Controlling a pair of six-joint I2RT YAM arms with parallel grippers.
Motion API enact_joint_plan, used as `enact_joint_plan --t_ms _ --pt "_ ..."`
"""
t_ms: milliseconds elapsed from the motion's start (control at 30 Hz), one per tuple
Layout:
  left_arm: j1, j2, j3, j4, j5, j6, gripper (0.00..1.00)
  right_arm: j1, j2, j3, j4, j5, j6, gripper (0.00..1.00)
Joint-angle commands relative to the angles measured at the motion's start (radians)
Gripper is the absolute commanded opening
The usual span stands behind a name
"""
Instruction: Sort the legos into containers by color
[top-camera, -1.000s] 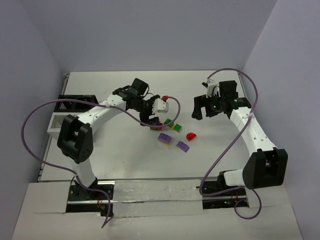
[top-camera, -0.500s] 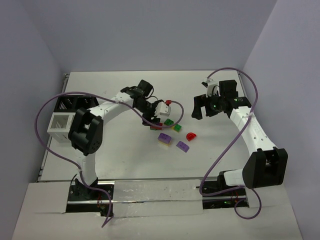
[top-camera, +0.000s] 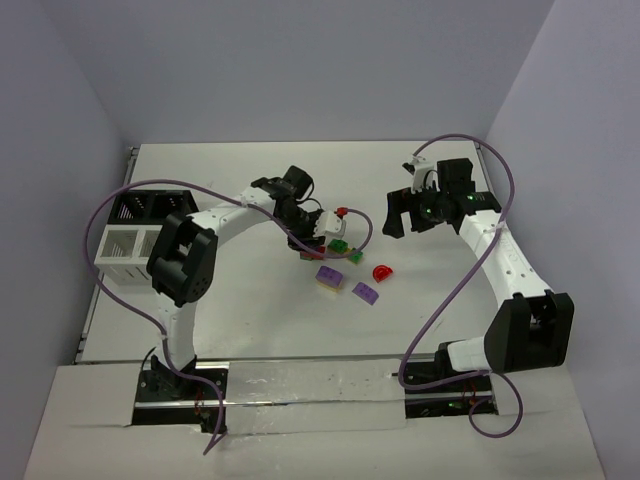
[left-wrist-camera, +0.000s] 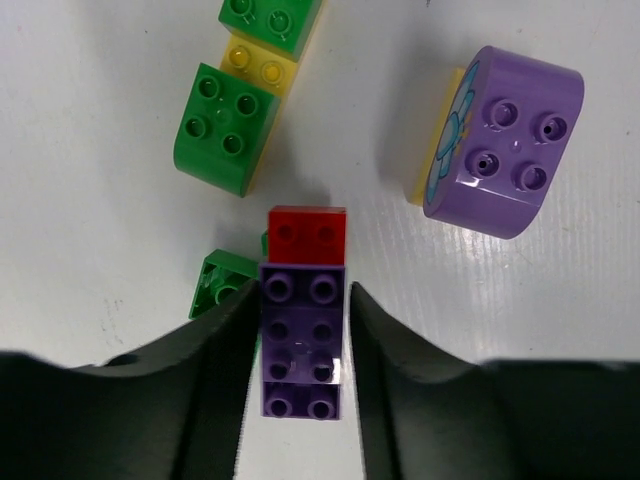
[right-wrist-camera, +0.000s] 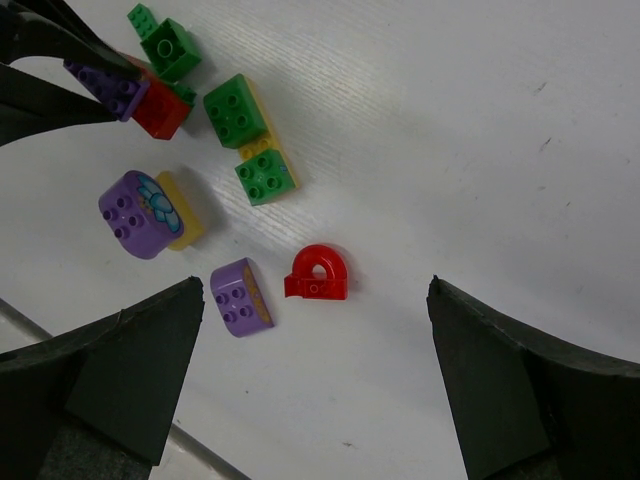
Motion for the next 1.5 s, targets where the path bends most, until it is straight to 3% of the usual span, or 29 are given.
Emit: enact_joint_plan --t_ms 0,233,367,600,733,1100,1400,1467 --pt "-0.005 0.007 0.041 -0.011 -0.003 0.019 0.42 -0.006 0.008 0.043 -0.004 -0.008 -0.012 1.00" --pt "-0.003 -0.015 0.043 -0.029 -0.026 0.004 0.15 -0.004 -0.009 0.042 0.006 -0.042 -0.022 1.00" --pt "0.029 -0.070 0.079 -0.030 0.066 -0.100 0.01 0.003 -0.040 0.034 0.050 -0.110 -0.030 1.00" --pt "0.127 -0.270 0.019 0.092 0.382 -0.475 0.00 0.095 -0.028 0.111 0.082 -0.309 -0.053 1.00" --pt "0.137 -0.374 -0.071 0.147 0.451 -0.608 0.00 0.229 -0.011 0.153 0.083 -0.379 -0.089 0.98" --pt "0.137 -0.512 -0.201 0.200 0.547 -0.687 0.00 0.354 0.054 0.233 0.065 -0.466 -0.095 0.99" --pt "0.138 -0.506 -0.187 0.167 0.595 -0.662 0.00 0.419 0.115 0.261 -0.004 -0.486 -0.164 0.92" --pt "0.138 -0.506 -0.188 0.164 0.600 -0.661 0.00 0.424 0.123 0.264 -0.003 -0.482 -0.166 0.85"
